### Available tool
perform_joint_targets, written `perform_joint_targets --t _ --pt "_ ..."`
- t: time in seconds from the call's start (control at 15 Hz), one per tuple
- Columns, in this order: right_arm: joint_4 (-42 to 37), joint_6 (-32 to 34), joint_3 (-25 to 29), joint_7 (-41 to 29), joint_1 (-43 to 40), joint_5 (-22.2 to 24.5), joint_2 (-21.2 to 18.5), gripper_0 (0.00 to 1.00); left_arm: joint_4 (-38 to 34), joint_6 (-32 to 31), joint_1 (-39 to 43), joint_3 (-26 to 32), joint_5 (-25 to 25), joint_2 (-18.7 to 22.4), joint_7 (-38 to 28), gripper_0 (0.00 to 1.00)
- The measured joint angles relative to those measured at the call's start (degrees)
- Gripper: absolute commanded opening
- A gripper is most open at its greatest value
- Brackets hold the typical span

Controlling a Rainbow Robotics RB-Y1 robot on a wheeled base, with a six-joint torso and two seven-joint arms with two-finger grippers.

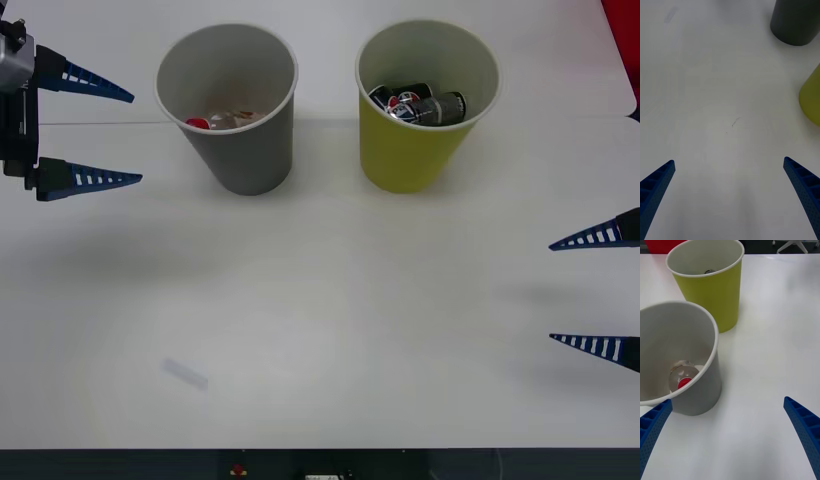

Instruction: Put the can into the green bin and the plastic bottle into the gray bin

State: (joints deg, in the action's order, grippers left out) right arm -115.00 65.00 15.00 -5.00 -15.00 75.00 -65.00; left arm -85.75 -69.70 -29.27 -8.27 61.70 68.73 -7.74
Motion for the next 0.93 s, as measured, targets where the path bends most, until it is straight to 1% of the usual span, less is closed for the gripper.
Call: perform_joint_targets --t 0.27,0.67,0.8,0.93 --pt "0.0 0.0 0.0 0.0 0.0 0.0 0.0 1.0 -5.1 -0.1 11.7 7.0 -2.3 0.1 5.3 1.0" --pt "0.0 0.0 0.0 0.0 0.0 0.0 0.0 1.0 -15.1 -0.9 29.7 17.9 -3.0 0.1 9.3 1.0" --pt "0.0 0.0 0.0 0.0 0.0 0.0 0.0 1.0 -18.2 -0.9 35.0 20.4 -3.0 0.1 10.2 1.0" --pt "0.0 0.0 0.0 0.0 0.0 0.0 0.0 1.0 -20.4 -0.9 38.7 21.5 -3.0 0.1 12.2 1.0"
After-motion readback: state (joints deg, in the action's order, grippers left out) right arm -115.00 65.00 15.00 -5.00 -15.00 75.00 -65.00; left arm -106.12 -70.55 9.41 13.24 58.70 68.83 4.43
